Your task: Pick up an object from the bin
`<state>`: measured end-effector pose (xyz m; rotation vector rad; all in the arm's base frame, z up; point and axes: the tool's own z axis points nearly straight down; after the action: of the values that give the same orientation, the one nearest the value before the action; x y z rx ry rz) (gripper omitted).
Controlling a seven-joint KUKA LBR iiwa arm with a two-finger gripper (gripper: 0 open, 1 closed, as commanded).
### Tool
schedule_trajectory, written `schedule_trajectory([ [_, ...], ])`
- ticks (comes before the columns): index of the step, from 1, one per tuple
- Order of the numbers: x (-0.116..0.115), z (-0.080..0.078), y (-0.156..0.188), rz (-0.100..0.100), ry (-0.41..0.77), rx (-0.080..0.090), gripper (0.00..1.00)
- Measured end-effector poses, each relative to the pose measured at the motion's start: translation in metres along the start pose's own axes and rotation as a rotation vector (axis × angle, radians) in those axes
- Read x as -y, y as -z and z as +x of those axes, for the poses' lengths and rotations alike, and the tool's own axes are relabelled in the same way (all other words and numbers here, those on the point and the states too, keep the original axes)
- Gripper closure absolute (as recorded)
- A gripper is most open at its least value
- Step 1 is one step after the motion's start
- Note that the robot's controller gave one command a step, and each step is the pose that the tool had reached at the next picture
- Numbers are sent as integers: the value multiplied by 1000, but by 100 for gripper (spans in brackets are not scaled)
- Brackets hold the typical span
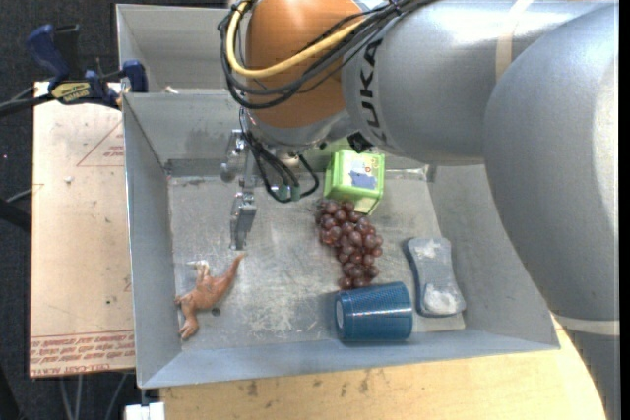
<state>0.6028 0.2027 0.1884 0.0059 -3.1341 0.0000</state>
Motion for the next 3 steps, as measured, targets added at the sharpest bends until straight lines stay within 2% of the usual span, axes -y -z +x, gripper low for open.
schedule_trajectory([
  [1, 1, -2, 5, -1, -4, 8, 0],
  [2, -4, 6, -15, -2, 93, 16, 0],
  [3, -17, 44, -48, 1, 469, 5, 0],
])
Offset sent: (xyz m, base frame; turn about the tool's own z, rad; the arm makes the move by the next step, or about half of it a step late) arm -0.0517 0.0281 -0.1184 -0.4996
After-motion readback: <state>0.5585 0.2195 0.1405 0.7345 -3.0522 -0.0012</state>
